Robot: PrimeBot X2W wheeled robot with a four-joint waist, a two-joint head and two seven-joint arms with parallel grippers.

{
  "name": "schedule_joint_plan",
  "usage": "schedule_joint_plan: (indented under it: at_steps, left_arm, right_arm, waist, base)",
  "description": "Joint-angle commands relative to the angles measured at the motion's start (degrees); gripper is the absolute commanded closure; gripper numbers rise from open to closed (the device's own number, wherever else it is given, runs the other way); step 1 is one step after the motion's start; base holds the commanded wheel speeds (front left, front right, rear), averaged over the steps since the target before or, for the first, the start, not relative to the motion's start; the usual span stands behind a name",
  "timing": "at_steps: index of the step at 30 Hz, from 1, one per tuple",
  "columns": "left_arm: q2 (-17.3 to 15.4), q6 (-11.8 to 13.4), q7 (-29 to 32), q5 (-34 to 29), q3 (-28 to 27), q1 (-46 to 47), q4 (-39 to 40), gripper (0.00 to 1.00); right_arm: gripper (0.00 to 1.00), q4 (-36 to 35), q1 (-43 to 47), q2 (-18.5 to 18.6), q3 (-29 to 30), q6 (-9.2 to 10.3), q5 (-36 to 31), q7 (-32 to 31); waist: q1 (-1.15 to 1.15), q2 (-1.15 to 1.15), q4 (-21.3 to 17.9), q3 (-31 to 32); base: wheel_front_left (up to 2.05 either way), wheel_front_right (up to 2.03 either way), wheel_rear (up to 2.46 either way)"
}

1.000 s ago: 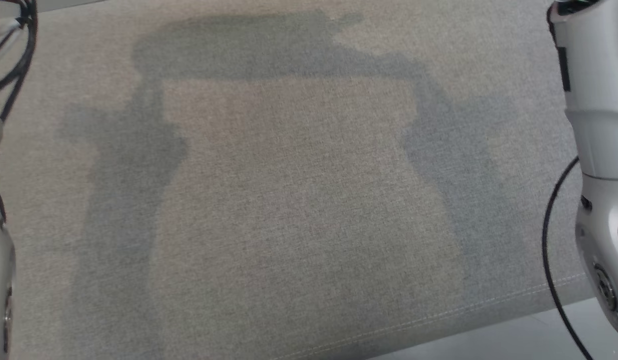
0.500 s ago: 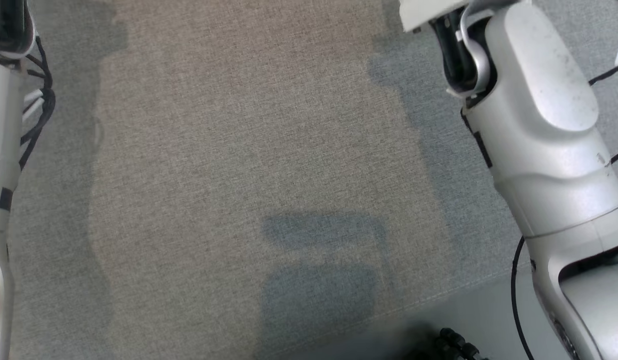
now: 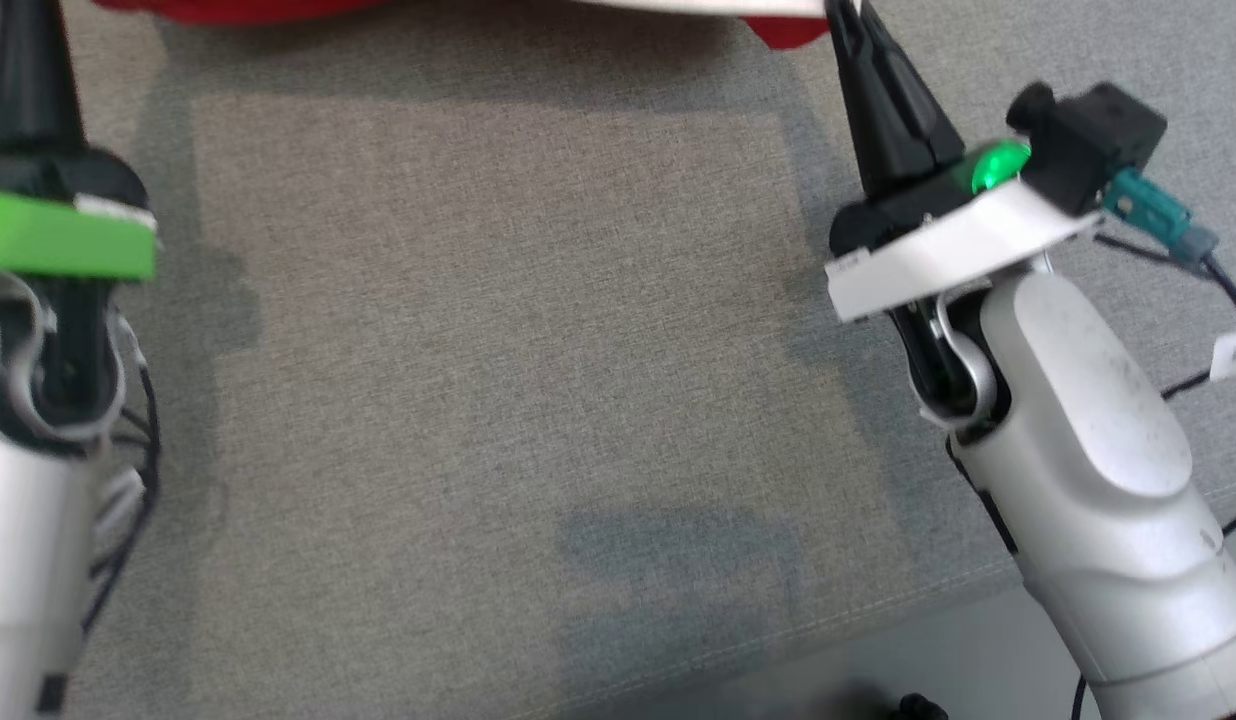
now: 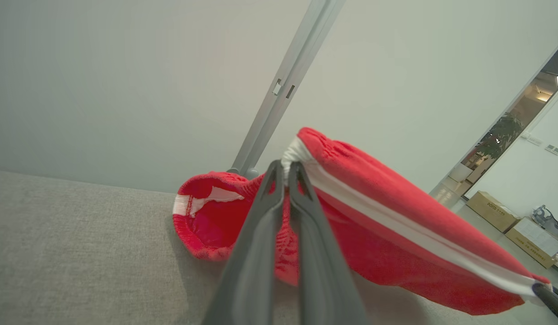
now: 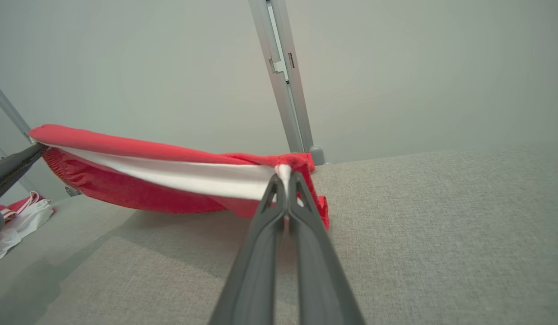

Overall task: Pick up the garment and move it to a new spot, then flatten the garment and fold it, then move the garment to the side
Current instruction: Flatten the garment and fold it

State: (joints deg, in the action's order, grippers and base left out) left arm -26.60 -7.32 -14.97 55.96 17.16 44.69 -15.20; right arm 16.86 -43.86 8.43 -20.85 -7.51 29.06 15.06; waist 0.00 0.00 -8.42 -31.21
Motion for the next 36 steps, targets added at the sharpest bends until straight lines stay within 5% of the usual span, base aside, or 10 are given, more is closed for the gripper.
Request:
schedule_joint_plan:
  at_steps: [1,11,18,28,36]
  left_arm:
    - [1.55,-0.19,-0.26,-1.58,-1.61,-5.07,1.81,1.00]
    - [14.84,-0.14,-0.29,-11.11,-8.51,-32.41,8.81,1.00]
    - [19.33,-0.13,-0.29,-14.45,-8.48,-43.88,11.14,1.00]
    - [21.33,-0.02,-0.30,-15.01,-8.64,-54.79,14.96,1.00]
    - [21.59,-0.02,-0.30,-14.03,-7.58,-58.10,15.66,1.00]
  right_arm:
    - [1.00,-1.54,3.81,0.93,0.70,0.05,-0.66,0.18]
    - [1.00,-8.51,27.56,0.18,6.18,0.07,-2.54,0.19]
    - [1.00,-12.82,40.66,-0.89,10.56,0.07,-2.76,0.20]
    - [1.00,-21.03,56.76,-2.64,14.09,0.08,-4.17,-1.00]
    - [1.00,-25.53,60.89,-3.62,15.35,0.08,-5.26,-4.30]
  waist:
    - [0.00,0.00,2.17,3.52]
    - [0.00,0.00,5.37,14.53]
    - [0.00,0.00,7.17,21.71]
    - [0.00,0.00,8.74,28.76]
    - [0.00,0.00,9.83,30.78]
  base:
    - [0.00,0.00,0.00]
    - [0.00,0.00,0.00]
    - [0.00,0.00,0.00]
    - [0.00,0.00,0.00]
    - [0.00,0.00,0.00]
